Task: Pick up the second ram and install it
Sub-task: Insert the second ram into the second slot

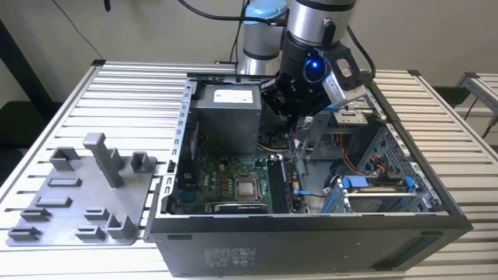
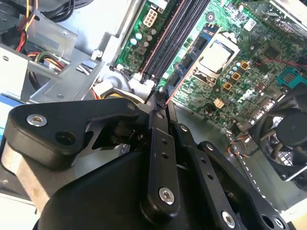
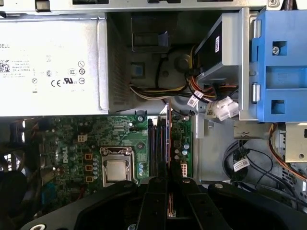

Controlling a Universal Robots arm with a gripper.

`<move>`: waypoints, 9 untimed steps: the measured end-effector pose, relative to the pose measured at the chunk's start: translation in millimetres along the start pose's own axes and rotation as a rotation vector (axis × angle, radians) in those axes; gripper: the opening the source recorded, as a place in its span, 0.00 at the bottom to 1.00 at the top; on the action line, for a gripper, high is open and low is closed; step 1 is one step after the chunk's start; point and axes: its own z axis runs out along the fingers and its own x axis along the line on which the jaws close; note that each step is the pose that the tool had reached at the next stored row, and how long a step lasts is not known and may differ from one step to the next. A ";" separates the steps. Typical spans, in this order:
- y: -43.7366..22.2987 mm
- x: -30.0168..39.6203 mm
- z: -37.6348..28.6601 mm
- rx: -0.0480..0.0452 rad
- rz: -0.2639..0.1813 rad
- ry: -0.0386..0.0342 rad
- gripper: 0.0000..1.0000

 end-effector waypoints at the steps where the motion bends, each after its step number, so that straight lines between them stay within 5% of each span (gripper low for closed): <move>1: 0.0 0.0 0.0 0.0000 0.000 0.0000 0.14; 9: -0.7 -0.3 7.7 0.0000 0.000 0.0003 0.14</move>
